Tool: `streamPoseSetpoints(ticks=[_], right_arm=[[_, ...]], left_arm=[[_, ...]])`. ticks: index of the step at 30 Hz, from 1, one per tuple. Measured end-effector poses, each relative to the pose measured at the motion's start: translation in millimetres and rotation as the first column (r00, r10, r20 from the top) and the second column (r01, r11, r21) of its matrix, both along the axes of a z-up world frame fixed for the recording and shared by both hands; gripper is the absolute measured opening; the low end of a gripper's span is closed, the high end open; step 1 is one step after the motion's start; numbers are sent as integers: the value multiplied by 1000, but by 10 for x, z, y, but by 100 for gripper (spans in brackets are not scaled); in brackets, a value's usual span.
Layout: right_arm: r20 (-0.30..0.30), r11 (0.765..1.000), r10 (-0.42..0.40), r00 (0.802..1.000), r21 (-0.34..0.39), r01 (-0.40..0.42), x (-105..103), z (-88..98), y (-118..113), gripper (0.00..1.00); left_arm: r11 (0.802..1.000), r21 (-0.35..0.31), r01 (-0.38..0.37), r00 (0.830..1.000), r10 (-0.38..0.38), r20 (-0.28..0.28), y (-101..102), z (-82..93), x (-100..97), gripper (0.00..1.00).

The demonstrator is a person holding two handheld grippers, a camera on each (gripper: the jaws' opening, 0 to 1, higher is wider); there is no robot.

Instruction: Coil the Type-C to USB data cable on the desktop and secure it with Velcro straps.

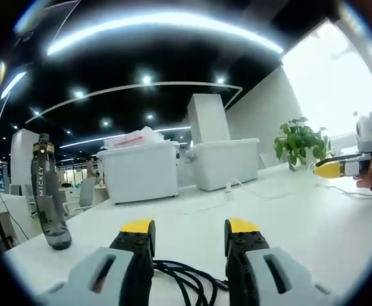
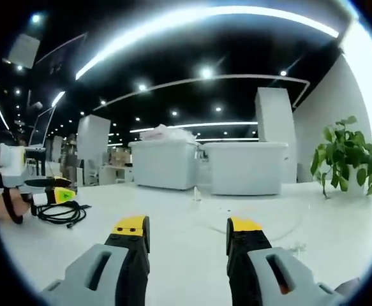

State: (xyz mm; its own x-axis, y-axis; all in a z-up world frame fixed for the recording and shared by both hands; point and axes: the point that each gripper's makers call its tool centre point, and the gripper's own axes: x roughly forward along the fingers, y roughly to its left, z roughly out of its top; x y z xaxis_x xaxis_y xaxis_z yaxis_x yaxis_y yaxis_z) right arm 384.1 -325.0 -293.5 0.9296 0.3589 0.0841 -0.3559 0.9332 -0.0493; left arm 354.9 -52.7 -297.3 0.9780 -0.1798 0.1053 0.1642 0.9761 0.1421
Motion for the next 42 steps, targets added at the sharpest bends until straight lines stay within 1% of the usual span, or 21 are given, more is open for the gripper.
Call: streamPoseSetpoints(ticks=[5, 11, 21, 28, 35, 42], right_arm=[[-12, 1000, 7, 1000, -11, -7, -7, -52, 36, 47], [-16, 1000, 6, 1000, -7, -6, -6, -67, 30, 47], [-6, 1000, -7, 1000, 15, 7, -10, -10, -26, 47], [3, 999, -32, 999, 45, 32, 8, 54, -123, 48], [-24, 999, -13, 1000, 35, 14, 8, -31, -53, 48], [-22, 999, -6, 1000, 37, 7, -1, -20, -41, 48]], left_arm=[[1000, 6, 4, 1000, -4, -3, -17, -11, -3, 44], [1000, 8, 6, 1000, -6, -5, -27, -19, -14, 44], [1000, 16, 11, 1000, -11, -8, -45, -27, -9, 44], [1000, 13, 11, 1000, -11, -10, -46, -25, -1, 44], [1000, 19, 14, 1000, -13, -12, -58, -32, 3, 44], [1000, 5, 13, 1000, -13, -19, -45, -45, 5, 44]])
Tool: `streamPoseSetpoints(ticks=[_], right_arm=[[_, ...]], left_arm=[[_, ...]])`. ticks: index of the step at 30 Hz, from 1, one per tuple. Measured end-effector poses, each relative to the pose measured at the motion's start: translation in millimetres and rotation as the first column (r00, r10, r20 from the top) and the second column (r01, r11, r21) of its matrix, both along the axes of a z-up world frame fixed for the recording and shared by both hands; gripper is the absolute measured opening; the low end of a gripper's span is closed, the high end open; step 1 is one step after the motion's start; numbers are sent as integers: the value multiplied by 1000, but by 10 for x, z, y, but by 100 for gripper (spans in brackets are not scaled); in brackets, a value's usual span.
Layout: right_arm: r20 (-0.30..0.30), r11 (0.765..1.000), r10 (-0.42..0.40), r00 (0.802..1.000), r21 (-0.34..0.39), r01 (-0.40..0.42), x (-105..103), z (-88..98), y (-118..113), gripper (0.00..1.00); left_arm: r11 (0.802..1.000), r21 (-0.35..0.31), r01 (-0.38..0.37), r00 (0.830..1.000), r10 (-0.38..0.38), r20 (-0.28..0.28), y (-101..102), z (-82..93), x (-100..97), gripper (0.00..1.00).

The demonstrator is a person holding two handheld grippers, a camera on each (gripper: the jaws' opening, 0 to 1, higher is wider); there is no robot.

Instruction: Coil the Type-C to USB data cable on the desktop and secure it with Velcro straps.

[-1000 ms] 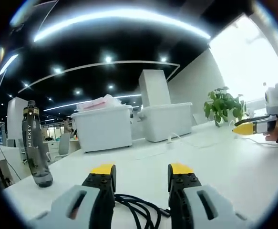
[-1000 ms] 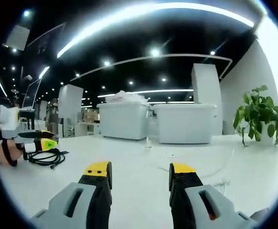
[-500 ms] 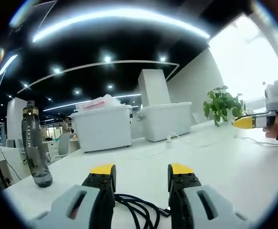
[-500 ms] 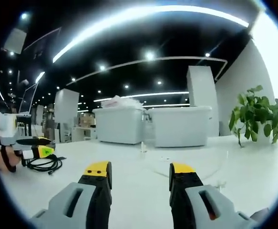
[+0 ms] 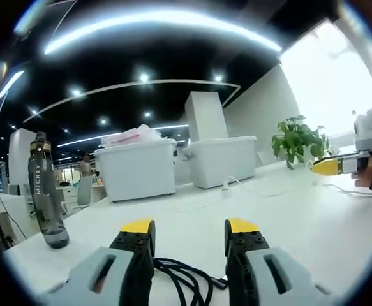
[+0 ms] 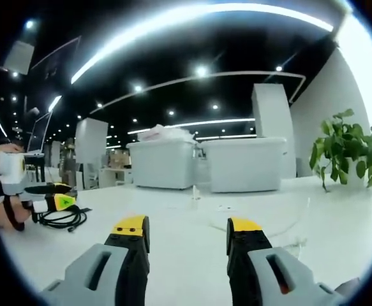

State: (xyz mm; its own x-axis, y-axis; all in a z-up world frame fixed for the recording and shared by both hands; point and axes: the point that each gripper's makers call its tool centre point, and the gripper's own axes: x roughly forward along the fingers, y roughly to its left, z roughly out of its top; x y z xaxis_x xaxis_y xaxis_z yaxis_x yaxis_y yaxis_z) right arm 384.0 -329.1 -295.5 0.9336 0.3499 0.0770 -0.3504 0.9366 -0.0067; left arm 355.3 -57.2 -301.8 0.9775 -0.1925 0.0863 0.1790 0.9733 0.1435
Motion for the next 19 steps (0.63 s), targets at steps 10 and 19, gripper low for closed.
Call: streamPoseSetpoints(ticks=[10, 19], right_arm=[[2, 1000, -7, 1000, -2, 7, 9, 2, -16, 48], [2, 1000, -5, 1000, -3, 5, 5, 2, -11, 48]], left_arm=[[997, -61, -43, 999, 45, 20, 168, 61, 4, 39], [995, 88, -40, 997, 34, 68, 125, 127, 1, 34]])
